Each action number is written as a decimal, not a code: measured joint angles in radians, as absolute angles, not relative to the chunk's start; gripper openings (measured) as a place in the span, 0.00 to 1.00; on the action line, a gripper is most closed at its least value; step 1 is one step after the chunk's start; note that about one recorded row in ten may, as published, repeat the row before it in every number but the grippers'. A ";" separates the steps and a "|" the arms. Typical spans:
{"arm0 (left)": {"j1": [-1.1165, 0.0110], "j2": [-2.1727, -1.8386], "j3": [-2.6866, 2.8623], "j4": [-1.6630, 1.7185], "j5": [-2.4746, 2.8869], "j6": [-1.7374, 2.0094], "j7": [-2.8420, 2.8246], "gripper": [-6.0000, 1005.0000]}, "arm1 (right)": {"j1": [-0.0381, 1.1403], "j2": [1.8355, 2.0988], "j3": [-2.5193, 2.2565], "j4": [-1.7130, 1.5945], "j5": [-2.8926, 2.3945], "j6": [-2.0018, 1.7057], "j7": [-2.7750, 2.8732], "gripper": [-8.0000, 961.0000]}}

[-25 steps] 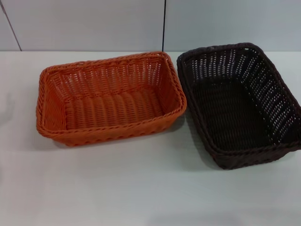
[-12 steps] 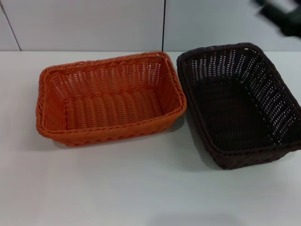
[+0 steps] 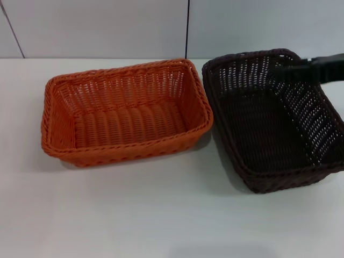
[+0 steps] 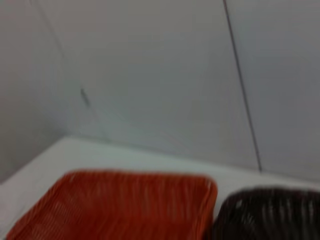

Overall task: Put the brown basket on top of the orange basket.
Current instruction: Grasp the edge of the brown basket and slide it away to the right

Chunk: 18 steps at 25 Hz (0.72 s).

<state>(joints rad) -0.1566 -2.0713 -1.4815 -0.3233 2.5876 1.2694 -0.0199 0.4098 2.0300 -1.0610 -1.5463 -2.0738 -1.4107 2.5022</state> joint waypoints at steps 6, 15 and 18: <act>-0.178 -2.070 -1.482 -0.312 2.569 1.235 -0.020 0.79 | 0.532 1.970 -0.973 -1.566 -2.088 -1.759 2.503 0.86; -0.207 -2.069 -1.482 -0.278 2.547 1.222 -0.021 0.79 | 0.681 1.942 -1.039 -1.527 -2.281 -2.032 2.450 0.86; -0.211 -2.069 -1.482 -0.273 2.535 1.211 -0.021 0.79 | 0.703 1.943 -1.072 -1.538 -2.325 -2.037 2.421 0.86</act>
